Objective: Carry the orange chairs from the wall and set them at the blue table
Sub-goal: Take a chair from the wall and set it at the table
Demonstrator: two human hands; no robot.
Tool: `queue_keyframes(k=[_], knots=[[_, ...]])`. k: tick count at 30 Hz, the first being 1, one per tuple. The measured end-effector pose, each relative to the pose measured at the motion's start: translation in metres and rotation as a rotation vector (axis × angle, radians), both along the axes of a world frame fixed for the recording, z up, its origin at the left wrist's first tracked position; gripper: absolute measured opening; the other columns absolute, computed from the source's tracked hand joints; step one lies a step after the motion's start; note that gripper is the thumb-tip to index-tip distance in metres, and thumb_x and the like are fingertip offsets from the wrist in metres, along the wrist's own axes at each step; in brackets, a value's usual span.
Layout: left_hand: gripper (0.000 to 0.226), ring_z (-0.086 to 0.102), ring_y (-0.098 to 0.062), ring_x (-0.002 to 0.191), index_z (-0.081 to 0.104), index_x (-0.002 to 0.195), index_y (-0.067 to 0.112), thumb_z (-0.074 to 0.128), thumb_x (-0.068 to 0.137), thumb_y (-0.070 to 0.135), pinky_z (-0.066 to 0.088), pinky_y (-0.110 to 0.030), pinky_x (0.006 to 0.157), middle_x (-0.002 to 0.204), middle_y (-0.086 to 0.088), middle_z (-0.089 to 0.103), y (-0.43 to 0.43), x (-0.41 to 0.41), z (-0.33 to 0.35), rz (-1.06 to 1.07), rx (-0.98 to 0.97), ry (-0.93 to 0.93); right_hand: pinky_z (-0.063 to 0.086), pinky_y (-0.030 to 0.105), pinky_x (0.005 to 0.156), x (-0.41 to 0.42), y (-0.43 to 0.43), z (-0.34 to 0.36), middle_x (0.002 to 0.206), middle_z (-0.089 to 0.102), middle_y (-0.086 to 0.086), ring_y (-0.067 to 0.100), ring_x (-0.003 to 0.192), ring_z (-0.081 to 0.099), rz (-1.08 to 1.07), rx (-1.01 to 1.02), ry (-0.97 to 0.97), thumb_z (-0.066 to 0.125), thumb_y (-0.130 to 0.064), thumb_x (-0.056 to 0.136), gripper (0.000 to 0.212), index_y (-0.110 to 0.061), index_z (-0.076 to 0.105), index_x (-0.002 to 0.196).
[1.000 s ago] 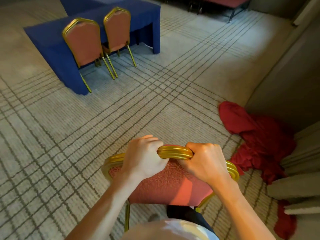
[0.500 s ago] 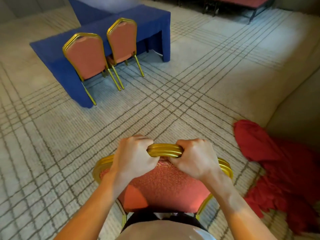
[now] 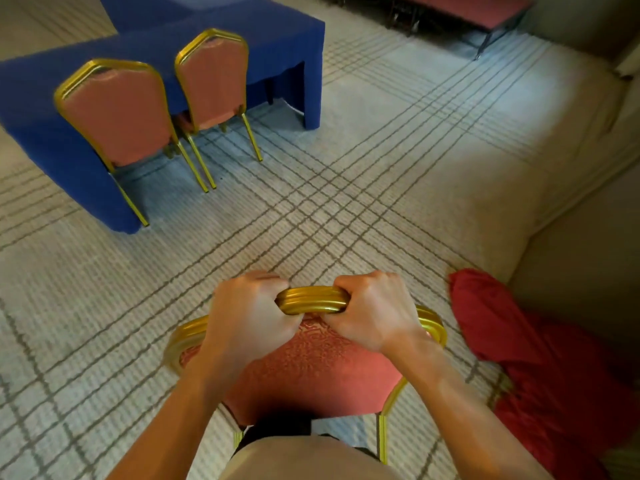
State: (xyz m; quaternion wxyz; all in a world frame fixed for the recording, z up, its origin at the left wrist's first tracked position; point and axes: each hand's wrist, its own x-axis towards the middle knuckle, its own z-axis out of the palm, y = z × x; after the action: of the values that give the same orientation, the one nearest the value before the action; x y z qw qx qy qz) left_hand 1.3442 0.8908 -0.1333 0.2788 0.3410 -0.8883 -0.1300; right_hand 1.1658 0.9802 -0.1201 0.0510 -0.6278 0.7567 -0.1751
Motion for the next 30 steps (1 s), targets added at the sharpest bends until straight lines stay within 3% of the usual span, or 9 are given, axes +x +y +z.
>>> queue_keyframes(k=[3, 8, 14, 20, 23, 26, 30], knots=[[0.028, 0.048, -0.017, 0.048, 0.045, 0.051, 0.020, 0.068, 0.061, 0.030, 0.040, -0.032, 0.042, 0.051, 0.008, 0.045, -0.052, -0.018, 0.005, -0.021, 0.004, -0.014, 0.036, 0.028, 0.062, -0.015, -0.045, 0.009, 0.054, 0.056, -0.006, 0.018, 0.056, 0.056, -0.035, 0.044, -0.021, 0.040, -0.068, 0.071, 0.040, -0.031, 0.039, 0.055], [0.027, 0.049, -0.016, 0.050, 0.041, 0.054, 0.024, 0.061, 0.066, 0.037, 0.041, -0.033, 0.043, 0.053, 0.011, 0.040, -0.120, -0.049, 0.022, -0.085, 0.006, -0.019, 0.031, 0.027, 0.062, -0.047, -0.107, 0.025, 0.057, 0.063, -0.004, 0.019, 0.058, 0.061, -0.065, 0.010, 0.070, 0.061, -0.060, 0.078, 0.040, -0.024, 0.054, 0.062], [0.027, 0.044, -0.013, 0.049, 0.049, 0.052, 0.019, 0.061, 0.069, 0.036, 0.037, -0.032, 0.042, 0.054, 0.011, 0.041, -0.198, -0.092, 0.026, -0.101, 0.015, -0.029, 0.034, 0.025, 0.059, -0.090, -0.183, 0.021, 0.048, 0.050, -0.009, 0.013, 0.046, 0.047, -0.062, -0.057, 0.021, 0.050, -0.064, 0.075, 0.040, -0.034, 0.034, 0.054], [0.026, 0.049, -0.018, 0.050, 0.052, 0.054, 0.020, 0.072, 0.065, 0.031, 0.040, -0.030, 0.042, 0.055, 0.010, 0.041, -0.276, -0.167, 0.009, -0.091, 0.010, -0.124, 0.036, 0.025, 0.060, -0.164, -0.259, -0.004, 0.050, 0.049, -0.011, 0.011, 0.052, 0.052, -0.077, 0.018, -0.039, 0.052, -0.064, 0.077, 0.038, -0.030, 0.051, 0.059], [0.029, 0.055, -0.021, 0.052, 0.049, 0.054, 0.022, 0.075, 0.064, 0.032, 0.044, -0.036, 0.044, 0.055, 0.005, 0.051, -0.322, -0.210, 0.007, -0.062, 0.021, -0.151, 0.035, 0.026, 0.063, -0.208, -0.309, -0.007, 0.053, 0.047, -0.010, 0.014, 0.058, 0.055, -0.058, 0.035, -0.077, 0.051, -0.068, 0.074, 0.040, -0.031, 0.047, 0.060], [0.031, 0.053, -0.020, 0.051, 0.043, 0.054, 0.024, 0.071, 0.064, 0.032, 0.041, -0.035, 0.044, 0.054, 0.006, 0.046, -0.363, -0.245, 0.014, -0.028, 0.056, -0.120, 0.033, 0.027, 0.063, -0.251, -0.360, 0.000, 0.050, 0.044, -0.009, 0.014, 0.057, 0.053, -0.002, 0.005, -0.051, 0.038, -0.074, 0.069, 0.045, -0.031, 0.046, 0.060], [0.026, 0.051, -0.020, 0.050, 0.051, 0.052, 0.017, 0.067, 0.062, 0.035, 0.035, -0.031, 0.043, 0.053, 0.004, 0.049, -0.416, -0.280, 0.021, 0.017, 0.051, -0.142, 0.030, 0.025, 0.055, -0.291, -0.420, -0.005, 0.047, 0.054, -0.003, 0.019, 0.047, 0.056, 0.069, -0.151, -0.037, 0.052, -0.066, 0.072, 0.042, -0.036, 0.028, 0.053]])
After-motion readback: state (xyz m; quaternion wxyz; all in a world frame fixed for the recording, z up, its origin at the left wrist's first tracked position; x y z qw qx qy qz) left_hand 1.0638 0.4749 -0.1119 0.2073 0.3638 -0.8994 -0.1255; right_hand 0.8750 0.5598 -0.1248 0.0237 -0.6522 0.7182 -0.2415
